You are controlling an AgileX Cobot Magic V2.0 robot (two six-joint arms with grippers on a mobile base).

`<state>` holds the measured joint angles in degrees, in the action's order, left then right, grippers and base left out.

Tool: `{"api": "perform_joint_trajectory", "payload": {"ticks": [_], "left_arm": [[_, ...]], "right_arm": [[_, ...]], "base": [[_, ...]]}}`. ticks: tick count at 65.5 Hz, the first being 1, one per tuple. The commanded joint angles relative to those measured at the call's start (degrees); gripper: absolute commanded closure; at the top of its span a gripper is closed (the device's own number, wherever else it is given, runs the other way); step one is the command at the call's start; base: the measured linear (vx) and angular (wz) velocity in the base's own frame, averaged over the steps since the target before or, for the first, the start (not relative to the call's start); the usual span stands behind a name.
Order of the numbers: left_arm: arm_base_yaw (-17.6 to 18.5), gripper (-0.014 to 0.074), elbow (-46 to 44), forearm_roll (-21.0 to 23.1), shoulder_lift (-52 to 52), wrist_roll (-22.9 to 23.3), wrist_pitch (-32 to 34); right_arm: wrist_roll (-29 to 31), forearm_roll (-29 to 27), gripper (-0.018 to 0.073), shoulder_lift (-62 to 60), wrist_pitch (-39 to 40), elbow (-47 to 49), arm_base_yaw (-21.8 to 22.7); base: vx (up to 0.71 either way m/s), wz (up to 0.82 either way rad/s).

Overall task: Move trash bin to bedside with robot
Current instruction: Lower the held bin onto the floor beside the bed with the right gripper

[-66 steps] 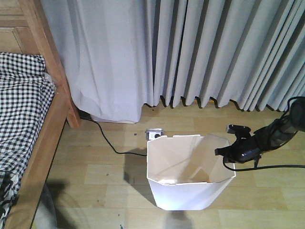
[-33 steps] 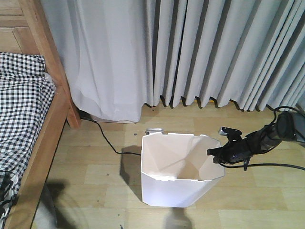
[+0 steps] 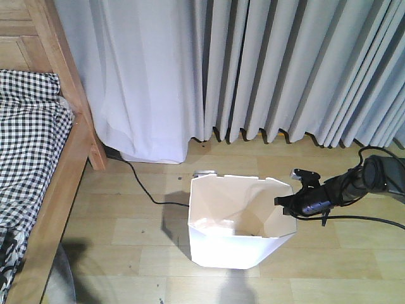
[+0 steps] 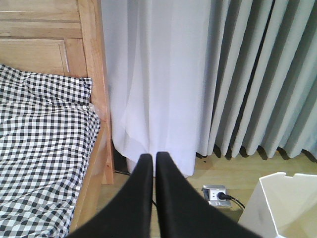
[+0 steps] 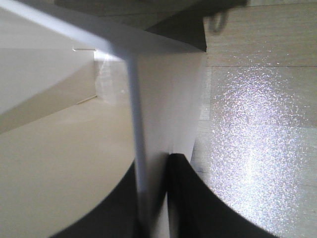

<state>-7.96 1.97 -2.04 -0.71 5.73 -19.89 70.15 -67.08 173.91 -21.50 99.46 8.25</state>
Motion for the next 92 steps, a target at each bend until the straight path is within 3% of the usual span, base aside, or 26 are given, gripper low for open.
{"api": "perform_joint_trajectory", "payload": {"ticks": [1, 38, 70, 92], "left_arm": [[0.2, 0.0603, 0.2, 0.1, -0.8, 0.2, 3.8], [0.2, 0.0603, 0.2, 0.1, -0.8, 0.2, 3.8], [0.2, 0.0603, 0.2, 0.1, -0.8, 0.2, 3.8], [0.2, 0.0603, 0.2, 0.1, -0.8, 0.2, 3.8]], "right_arm": [[-0.6, -3.5, 0.0497, -4.3, -7.2, 1.8, 0.2], [-0.7, -3.1, 0.0267, -3.8, -6.7, 2.8, 0.2], [-0.7, -3.1, 0.0196, -3.8, -7.2, 2.8, 0.2], [-0.7, -1.5, 0.005, -4.2, -8.1, 2.6, 0.2]], "base": [[0.0, 0.0], [0.0, 0.0], [0.0, 0.0], [0.0, 0.0]]}}
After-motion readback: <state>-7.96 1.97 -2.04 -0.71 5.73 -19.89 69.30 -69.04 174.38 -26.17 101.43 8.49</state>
